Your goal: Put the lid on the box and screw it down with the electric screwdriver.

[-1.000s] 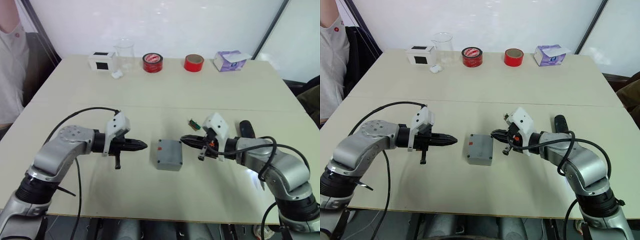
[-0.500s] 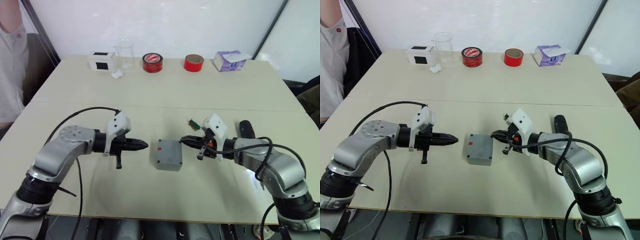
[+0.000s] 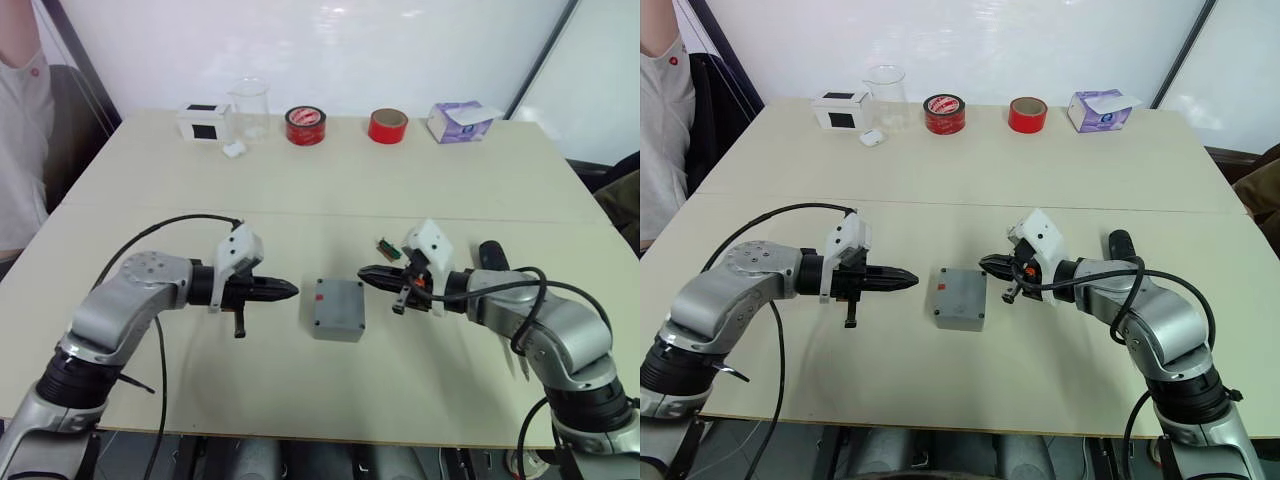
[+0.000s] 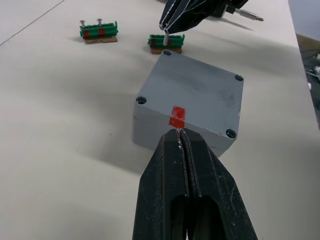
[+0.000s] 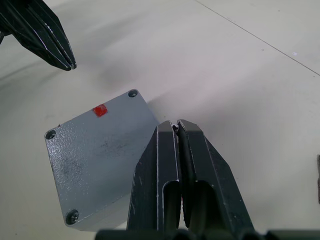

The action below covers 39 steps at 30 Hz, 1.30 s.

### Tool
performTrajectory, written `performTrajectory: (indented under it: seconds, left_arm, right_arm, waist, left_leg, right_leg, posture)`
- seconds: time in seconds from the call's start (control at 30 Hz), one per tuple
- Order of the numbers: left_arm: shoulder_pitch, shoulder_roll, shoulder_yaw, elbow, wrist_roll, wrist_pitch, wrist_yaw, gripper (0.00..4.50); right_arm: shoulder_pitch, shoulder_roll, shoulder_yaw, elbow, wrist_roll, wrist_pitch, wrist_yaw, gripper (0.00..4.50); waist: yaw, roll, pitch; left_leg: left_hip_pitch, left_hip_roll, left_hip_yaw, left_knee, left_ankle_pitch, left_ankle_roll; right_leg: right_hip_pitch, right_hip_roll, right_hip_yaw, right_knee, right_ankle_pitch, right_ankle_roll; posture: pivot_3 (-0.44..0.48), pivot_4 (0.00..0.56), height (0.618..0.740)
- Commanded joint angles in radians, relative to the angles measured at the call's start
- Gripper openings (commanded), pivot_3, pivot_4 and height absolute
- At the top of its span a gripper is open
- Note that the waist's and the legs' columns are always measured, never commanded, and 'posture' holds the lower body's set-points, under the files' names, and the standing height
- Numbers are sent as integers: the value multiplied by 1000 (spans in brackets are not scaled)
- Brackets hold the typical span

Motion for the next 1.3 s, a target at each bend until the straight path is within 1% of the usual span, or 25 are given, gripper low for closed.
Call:
performTrajectory:
  seconds: [0.03, 0.6, 0.93, 1.0, 1.03, 1.2, 1.3]
  left_arm:
    - [-15, 0, 15, -21, -8, -9, -2, 0]
    - [-14, 1, 16, -25, -5, -6, 4, 0]
    - [-14, 0, 15, -22, -2, -11, 5, 0]
    - [-16, -2, 14, -20, -1, -13, 6, 0]
    - [-16, -3, 14, -19, -1, -13, 6, 0]
    - [-21, -6, 13, -17, -1, -14, 4, 0]
    - [-31, -14, 19, -16, -13, -12, 2, 0]
  right_arm:
    - [2, 6, -18, -37, 20, -4, -4, 51]
    - [22, 18, 16, 11, -23, -44, -4, 51]
    - [39, 2, 31, 23, -51, -57, 10, 51]
    - [42, 0, 30, 22, -52, -58, 14, 575]
    - [42, -1, 30, 22, -53, -59, 15, 755]
    - [38, -17, 13, 14, -50, -53, 20, 2946]
    - [19, -38, -40, -3, -10, -22, 26, 2946]
  waist:
    - [0, 0, 0]
    - [0, 0, 0]
    - [0, 0, 0]
    - [0, 0, 0]
    - [0, 0, 0]
    - [0, 0, 0]
    - [1, 0, 0]
  left_leg:
    - [0, 0, 0, 0, 0, 0]
    - [0, 0, 0, 0, 0, 0]
    - [0, 0, 0, 0, 0, 0]
    - [0, 0, 0, 0, 0, 0]
    - [0, 0, 0, 0, 0, 0]
    - [0, 0, 0, 0, 0, 0]
    - [0, 0, 0, 0, 0, 0]
  right_leg:
    - [0, 0, 0, 0, 0, 0]
    - [0, 0, 0, 0, 0, 0]
    - [0, 0, 0, 0, 0, 0]
    - [0, 0, 0, 0, 0, 0]
    - [0, 0, 0, 0, 0, 0]
    - [0, 0, 0, 0, 0, 0]
    - [0, 0, 0, 0, 0, 0]
  posture:
    - [0, 150, 740]
    - [0, 150, 740]
    - [0, 150, 740]
    - [0, 150, 740]
    - [0, 150, 740]
    - [0, 150, 740]
    - [0, 150, 740]
